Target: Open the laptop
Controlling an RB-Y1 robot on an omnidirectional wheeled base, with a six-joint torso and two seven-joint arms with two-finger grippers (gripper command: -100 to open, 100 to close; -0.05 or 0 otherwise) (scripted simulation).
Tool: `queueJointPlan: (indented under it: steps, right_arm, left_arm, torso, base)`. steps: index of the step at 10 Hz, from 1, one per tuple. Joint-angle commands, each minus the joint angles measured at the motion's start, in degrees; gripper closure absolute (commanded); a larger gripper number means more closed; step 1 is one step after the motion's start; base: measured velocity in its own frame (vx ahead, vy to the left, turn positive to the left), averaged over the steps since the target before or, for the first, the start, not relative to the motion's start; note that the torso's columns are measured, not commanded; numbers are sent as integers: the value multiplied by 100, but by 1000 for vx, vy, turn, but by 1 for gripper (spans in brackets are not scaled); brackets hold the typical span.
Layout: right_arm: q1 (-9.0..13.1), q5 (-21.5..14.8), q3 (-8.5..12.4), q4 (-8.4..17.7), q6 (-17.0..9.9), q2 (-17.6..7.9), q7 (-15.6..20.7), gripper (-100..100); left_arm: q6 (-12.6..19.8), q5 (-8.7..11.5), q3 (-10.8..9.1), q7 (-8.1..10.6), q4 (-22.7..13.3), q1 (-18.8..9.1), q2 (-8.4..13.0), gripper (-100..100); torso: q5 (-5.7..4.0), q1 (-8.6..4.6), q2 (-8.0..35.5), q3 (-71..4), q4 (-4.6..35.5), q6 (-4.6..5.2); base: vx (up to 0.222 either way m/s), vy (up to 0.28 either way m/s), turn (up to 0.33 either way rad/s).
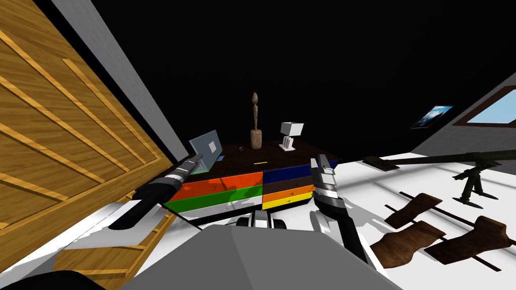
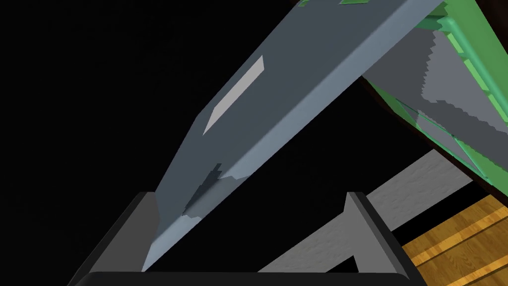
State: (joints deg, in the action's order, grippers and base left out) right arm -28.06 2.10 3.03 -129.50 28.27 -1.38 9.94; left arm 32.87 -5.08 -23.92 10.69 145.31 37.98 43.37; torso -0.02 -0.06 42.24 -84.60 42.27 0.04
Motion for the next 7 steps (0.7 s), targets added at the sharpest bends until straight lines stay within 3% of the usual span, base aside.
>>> queueJointPlan:
  steps: [1,3,4,5,6,7]
  right_arm:
    - [0,0,0,0,0,0,0,0]
    - [1,0,0,0,0,0,0,0]
    - [0,0,0,0,0,0,0,0]
    - [0,0,0,0,0,0,0,0]
    - [-1,0,1,0,0,0,0,0]
    - [0,0,0,0,0,0,0,0]
  left_arm:
    - [119,60,-81,22,-155,-140,84,-100]
    - [184,106,-111,31,-182,-205,152,-100]
    - [74,37,-51,15,-87,-83,52,100]
    - [7,2,-5,5,14,3,5,100]
    - [66,35,-43,10,-28,-101,79,100]
    - [21,173,-25,164,-65,-203,-63,100]
  torso:
    - [3,7,7,5,2,-3]
    - [4,12,11,7,3,-3]
    - [4,9,8,6,3,-9]
    - [11,14,5,6,-2,-22]
    - [29,41,9,11,-5,-32]
    - [30,42,10,10,-3,-5]
  base:
    - [-6,-3,-188]
    - [-13,6,-132]
    - [8,3,162]
    - [22,-9,218]
    - [12,-11,60]
    - [1,25,5]
